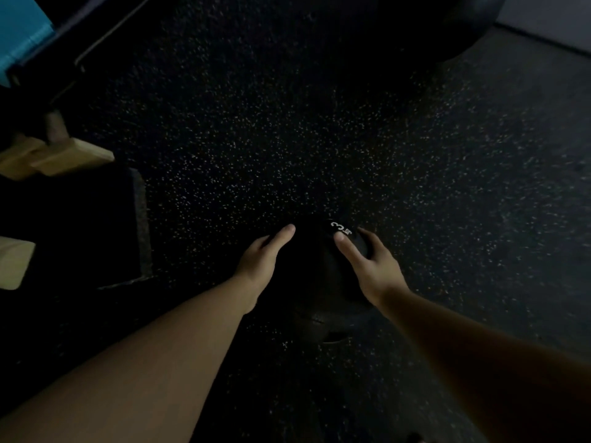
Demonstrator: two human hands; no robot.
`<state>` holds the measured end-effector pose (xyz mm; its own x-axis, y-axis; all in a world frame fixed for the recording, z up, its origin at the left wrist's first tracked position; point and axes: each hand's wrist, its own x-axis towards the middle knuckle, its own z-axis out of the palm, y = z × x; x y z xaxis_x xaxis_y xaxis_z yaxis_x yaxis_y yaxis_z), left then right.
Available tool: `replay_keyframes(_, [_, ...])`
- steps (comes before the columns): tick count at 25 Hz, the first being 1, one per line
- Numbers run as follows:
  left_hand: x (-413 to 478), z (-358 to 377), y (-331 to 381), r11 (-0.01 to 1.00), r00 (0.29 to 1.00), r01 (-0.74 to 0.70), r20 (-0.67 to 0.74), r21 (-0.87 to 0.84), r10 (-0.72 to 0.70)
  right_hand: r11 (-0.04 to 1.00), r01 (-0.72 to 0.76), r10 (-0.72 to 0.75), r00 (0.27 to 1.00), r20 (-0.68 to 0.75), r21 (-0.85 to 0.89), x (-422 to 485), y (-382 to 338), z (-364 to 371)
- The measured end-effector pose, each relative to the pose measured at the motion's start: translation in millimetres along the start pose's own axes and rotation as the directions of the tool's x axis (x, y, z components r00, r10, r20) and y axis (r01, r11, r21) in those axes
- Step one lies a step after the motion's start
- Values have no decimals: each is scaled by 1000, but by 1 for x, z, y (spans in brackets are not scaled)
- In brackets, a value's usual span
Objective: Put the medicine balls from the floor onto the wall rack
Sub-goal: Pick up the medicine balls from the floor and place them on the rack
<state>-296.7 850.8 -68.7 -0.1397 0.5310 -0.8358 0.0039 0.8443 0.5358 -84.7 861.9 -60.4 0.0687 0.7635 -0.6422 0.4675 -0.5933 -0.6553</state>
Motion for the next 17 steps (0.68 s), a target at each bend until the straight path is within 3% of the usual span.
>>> replay_keyframes(4, [-12,-5,10,998,997,-32,-65,-61,28,997,41,-38,999,-38,60,-12,-21,0])
replay_keyframes(7, [-51,-32,46,992,990,-96,-113,-84,87,992,111,-112,994,2,65,-32,-77,-11])
replay_keyframes(12, [-165,-110,161,962,959,-233,-196,-144,203,959,270,-271,962,7,85,-102,-234,-31])
replay_keyframes(17, [-317,-199,294,881,878,-425,-331,-207,346,894,426,-433,901,21,137,-212,-430,-65])
